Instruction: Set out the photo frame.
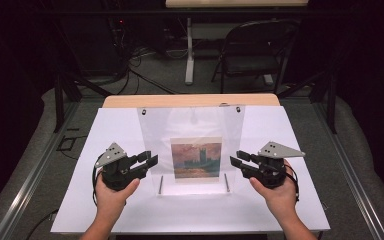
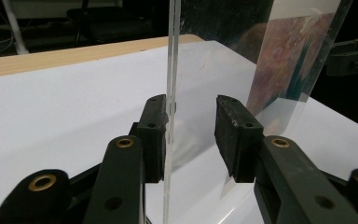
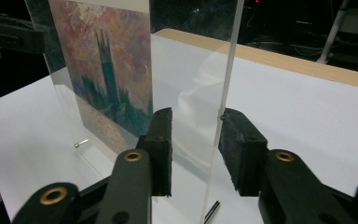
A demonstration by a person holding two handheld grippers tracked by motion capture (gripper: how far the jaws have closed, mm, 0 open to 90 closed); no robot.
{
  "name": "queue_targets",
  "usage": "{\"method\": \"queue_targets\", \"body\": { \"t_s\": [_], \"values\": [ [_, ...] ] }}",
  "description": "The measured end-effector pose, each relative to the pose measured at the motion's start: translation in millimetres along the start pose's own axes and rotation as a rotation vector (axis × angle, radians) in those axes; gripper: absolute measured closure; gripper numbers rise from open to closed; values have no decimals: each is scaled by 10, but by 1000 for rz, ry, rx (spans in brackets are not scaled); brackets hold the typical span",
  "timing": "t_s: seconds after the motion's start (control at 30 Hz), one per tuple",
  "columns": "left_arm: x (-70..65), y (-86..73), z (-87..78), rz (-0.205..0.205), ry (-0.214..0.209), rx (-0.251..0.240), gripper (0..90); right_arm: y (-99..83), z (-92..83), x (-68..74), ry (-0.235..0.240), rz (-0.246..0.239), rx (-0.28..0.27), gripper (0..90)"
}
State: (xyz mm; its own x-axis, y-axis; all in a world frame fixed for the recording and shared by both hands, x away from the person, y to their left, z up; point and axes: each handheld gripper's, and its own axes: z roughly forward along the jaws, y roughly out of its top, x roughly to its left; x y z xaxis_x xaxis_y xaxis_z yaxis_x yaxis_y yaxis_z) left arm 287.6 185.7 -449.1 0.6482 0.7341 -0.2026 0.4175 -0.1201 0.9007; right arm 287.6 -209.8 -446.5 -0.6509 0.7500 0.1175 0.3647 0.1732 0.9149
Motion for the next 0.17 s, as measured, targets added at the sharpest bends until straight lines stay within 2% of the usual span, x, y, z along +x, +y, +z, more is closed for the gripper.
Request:
{"method": "queue_targets", "body": {
  "t_s": [0.03, 0.07, 0.17],
  "values": [
    [0, 0, 0, 0, 0, 0, 612, 0, 0, 0, 0, 0, 0, 632],
    [-3, -11, 0, 0, 1, -2, 612, -8, -2, 1, 1, 4, -1, 603],
    [9, -56, -17, -12, 27, -3, 539, -50, -1, -20, -10, 13, -3, 522]
  ]
}}
